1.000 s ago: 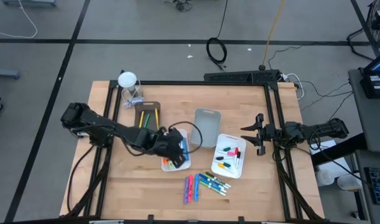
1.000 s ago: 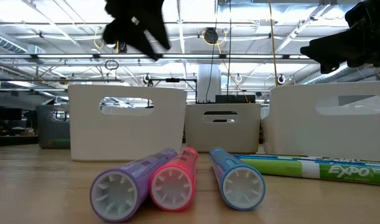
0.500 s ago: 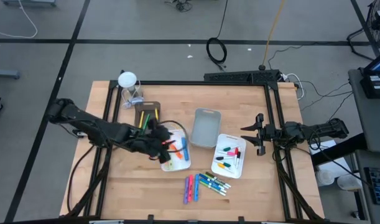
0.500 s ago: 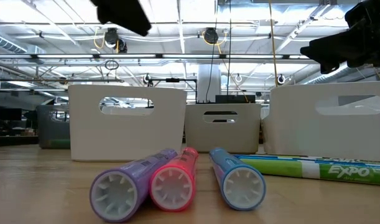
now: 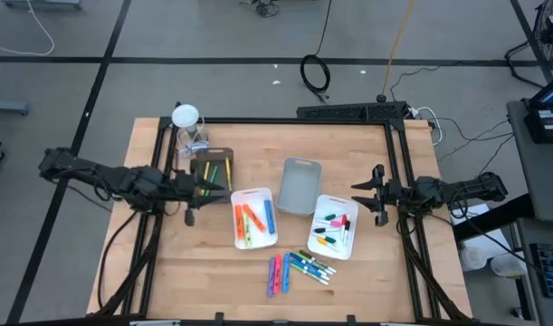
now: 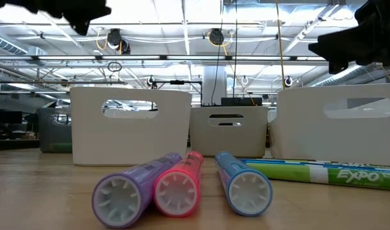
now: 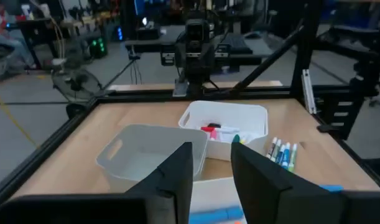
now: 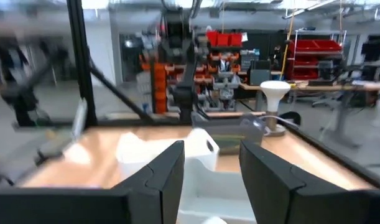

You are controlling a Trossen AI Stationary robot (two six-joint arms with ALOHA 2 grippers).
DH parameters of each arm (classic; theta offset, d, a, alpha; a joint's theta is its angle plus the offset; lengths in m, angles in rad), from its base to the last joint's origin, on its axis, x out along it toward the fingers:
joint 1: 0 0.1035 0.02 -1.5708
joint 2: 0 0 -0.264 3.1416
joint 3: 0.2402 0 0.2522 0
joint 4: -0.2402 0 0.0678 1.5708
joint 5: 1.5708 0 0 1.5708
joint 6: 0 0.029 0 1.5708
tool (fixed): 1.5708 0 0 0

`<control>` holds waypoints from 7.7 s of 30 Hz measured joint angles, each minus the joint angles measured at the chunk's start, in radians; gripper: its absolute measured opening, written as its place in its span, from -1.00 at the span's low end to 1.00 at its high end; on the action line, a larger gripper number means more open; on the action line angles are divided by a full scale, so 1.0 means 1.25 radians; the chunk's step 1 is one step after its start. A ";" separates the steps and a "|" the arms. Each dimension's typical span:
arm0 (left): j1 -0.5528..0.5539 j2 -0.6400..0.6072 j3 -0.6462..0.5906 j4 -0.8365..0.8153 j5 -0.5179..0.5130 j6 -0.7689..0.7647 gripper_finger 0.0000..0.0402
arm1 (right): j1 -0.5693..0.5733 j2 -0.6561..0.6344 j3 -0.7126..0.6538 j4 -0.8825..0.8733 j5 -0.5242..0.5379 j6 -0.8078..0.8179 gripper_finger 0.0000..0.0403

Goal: Pick & Place Markers
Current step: Put the bottom green dry erase marker into the gray bin, then put the light blue dry erase marker into the gray bin

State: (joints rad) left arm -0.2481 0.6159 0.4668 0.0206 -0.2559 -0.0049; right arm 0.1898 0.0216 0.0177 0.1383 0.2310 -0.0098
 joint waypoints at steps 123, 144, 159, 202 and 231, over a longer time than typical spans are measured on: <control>0.153 -0.456 -0.289 -0.037 0.120 -0.086 -0.55 | 0.409 1.631 1.268 -0.803 -0.042 0.750 -0.95; 0.153 -0.457 -0.289 -0.037 0.120 -0.086 -0.55 | 0.304 1.424 1.270 -0.853 0.181 0.722 -0.95; 0.153 -0.457 -0.289 -0.037 0.120 -0.086 -0.55 | -0.054 1.400 1.201 -0.933 0.108 0.674 -0.95; 0.153 -0.456 -0.289 -0.037 0.120 -0.086 -0.55 | 0.105 1.292 1.062 -0.374 -0.145 0.489 -0.57; 0.153 -0.456 -0.289 -0.037 0.120 -0.086 -0.55 | 0.413 1.418 1.061 -0.535 0.151 0.585 -0.15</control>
State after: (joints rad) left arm -0.0574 0.0456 0.1055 -0.0257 -0.1059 -0.1124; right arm 0.7066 1.7946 1.3436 -0.5306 0.4201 0.7213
